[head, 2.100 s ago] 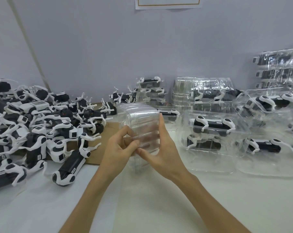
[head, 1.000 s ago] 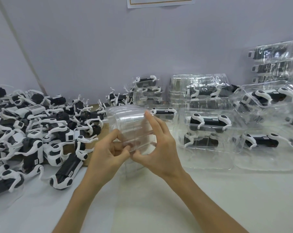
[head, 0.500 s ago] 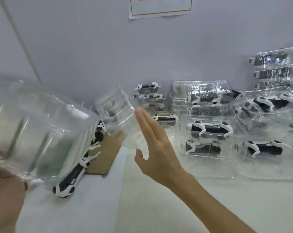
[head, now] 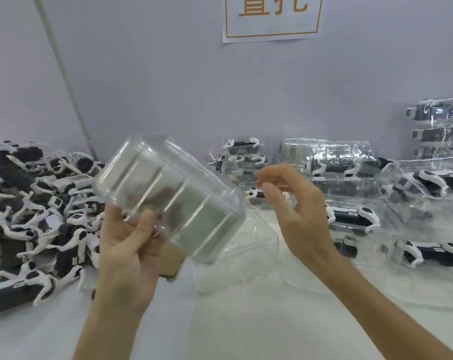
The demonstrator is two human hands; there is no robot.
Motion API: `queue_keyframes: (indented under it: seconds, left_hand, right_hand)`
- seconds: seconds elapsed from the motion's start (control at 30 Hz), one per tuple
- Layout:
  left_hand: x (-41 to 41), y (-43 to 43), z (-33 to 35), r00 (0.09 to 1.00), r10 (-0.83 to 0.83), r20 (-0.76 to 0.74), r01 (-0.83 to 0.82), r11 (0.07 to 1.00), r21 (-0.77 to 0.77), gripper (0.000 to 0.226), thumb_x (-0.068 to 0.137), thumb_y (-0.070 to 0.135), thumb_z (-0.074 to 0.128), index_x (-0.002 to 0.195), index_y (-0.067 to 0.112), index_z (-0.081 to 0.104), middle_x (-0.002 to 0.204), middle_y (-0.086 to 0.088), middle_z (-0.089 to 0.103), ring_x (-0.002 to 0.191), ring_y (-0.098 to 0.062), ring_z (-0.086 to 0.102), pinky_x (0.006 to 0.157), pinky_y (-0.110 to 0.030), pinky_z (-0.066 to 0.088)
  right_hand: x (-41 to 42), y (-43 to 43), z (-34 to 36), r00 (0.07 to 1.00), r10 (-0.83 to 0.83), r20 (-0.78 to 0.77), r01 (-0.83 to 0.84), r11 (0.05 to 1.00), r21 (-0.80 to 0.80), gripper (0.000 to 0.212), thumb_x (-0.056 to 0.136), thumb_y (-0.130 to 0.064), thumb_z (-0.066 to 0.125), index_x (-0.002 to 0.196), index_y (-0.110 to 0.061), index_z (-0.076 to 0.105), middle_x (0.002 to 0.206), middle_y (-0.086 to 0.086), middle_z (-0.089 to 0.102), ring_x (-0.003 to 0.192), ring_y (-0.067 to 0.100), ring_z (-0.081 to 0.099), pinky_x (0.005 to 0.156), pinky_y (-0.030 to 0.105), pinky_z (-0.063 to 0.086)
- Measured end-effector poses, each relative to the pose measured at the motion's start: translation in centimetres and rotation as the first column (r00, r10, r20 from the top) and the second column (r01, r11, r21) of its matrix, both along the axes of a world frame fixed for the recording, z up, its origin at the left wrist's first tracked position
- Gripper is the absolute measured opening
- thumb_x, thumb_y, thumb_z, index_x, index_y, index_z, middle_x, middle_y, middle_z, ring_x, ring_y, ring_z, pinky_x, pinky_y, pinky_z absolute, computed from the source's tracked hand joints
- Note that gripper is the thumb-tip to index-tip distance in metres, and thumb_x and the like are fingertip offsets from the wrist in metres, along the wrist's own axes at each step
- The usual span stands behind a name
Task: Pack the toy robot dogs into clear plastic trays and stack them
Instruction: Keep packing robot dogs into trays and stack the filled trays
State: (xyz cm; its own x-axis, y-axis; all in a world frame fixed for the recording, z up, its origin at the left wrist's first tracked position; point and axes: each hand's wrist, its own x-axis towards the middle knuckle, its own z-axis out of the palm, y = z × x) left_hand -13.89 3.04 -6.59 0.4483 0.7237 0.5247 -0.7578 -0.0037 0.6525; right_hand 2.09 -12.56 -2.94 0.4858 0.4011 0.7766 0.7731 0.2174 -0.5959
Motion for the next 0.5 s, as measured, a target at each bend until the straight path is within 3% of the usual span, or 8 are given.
queue_keyframes:
  seconds: [0.07, 0.13, 0.2, 0.27, 0.33, 0.4, 0.5]
  left_hand:
    - [1.4, -0.9, 0.2, 0.995, -0.100, 0.002, 0.099, 0.994, 0.042, 0.039, 0.078, 0.010, 0.065, 0.114, 0.026, 0.065, 0.103, -0.005, 0.073, 0.092, -0.016, 0.071, 0.082, -0.033, 0.059]
    - [2.6, -1.3, 0.5, 0.986, -0.167, -0.017, 0.167, 0.984, 0.064, 0.040, 0.083, 0.006, 0.061, 0.117, 0.024, 0.065, 0.103, -0.008, 0.072, 0.094, -0.020, 0.071, 0.086, -0.037, 0.058]
    - [3.5, -1.4, 1.1, 0.972, -0.233, -0.019, 0.233, 0.966, 0.112, 0.036, 0.088, 0.003, 0.057, 0.119, 0.021, 0.063, 0.109, -0.012, 0.072, 0.104, -0.028, 0.070, 0.090, -0.042, 0.056]
    - [4.5, -1.1, 1.4, 0.968, -0.248, -0.048, 0.252, 0.956, 0.152, 0.031, 0.089, 0.007, 0.064, 0.118, 0.018, 0.061, 0.114, -0.017, 0.071, 0.109, -0.034, 0.068, 0.093, -0.048, 0.054]
    - [5.2, -0.3, 1.4, 0.979, -0.150, -0.138, 0.179, 0.956, 0.234, 0.026, 0.087, 0.017, 0.073, 0.113, 0.019, 0.065, 0.113, -0.014, 0.073, 0.104, -0.032, 0.070, 0.088, -0.044, 0.057]
    - [5.7, 1.0, 0.8, 0.946, 0.047, -0.320, 0.088, 0.915, 0.394, 0.027, 0.087, 0.028, 0.074, 0.113, 0.026, 0.067, 0.111, -0.004, 0.075, 0.103, -0.023, 0.071, 0.088, -0.043, 0.055]
    - [5.9, 3.4, -1.4, 0.709, 0.315, -0.631, 0.196, 0.772, 0.604, 0.046, 0.085, 0.060, 0.066, 0.128, 0.049, 0.054, 0.132, 0.018, 0.061, 0.124, -0.007, 0.057, 0.105, -0.045, 0.046]
  right_hand:
    - [-1.4, -0.1, 1.9, 0.989, 0.147, -0.008, -0.145, 0.963, -0.225, 0.037, 0.090, -0.046, 0.056, 0.121, -0.027, 0.061, 0.105, -0.014, 0.066, 0.103, 0.006, 0.061, 0.086, 0.019, 0.048]
    - [-1.7, 0.5, 2.9, 0.983, 0.179, 0.031, -0.152, 0.905, -0.397, 0.048, 0.086, -0.057, 0.061, 0.125, -0.031, 0.055, 0.109, -0.018, 0.059, 0.102, -0.002, 0.056, 0.085, 0.012, 0.043]
    - [-1.8, 1.2, 3.6, 0.984, 0.125, 0.130, -0.060, 0.905, -0.420, 0.038, 0.085, -0.046, 0.072, 0.113, -0.022, 0.061, 0.103, -0.012, 0.055, 0.087, -0.002, 0.052, 0.078, 0.013, 0.041]
    - [-1.1, 1.6, 4.2, 0.989, 0.091, 0.119, -0.039, 0.923, -0.382, 0.025, 0.084, -0.028, 0.078, 0.102, -0.018, 0.065, 0.099, -0.006, 0.057, 0.078, 0.000, 0.050, 0.074, 0.013, 0.039]
    - [0.0, 1.6, 4.4, 0.994, 0.074, 0.079, -0.040, 0.929, -0.367, 0.021, 0.083, -0.019, 0.079, 0.099, -0.018, 0.065, 0.098, -0.004, 0.062, 0.076, -0.001, 0.052, 0.073, 0.011, 0.040]
    - [1.6, 1.5, 4.8, 0.992, 0.009, 0.123, 0.036, 0.933, -0.359, 0.022, 0.082, -0.013, 0.079, 0.096, -0.018, 0.063, 0.094, -0.007, 0.061, 0.077, -0.004, 0.051, 0.073, 0.008, 0.039]
    - [5.0, 1.9, 6.4, 0.958, -0.110, 0.266, 0.193, 0.931, -0.309, 0.026, 0.082, -0.009, 0.078, 0.097, -0.018, 0.060, 0.087, -0.022, 0.048, 0.078, -0.012, 0.046, 0.075, 0.001, 0.032]
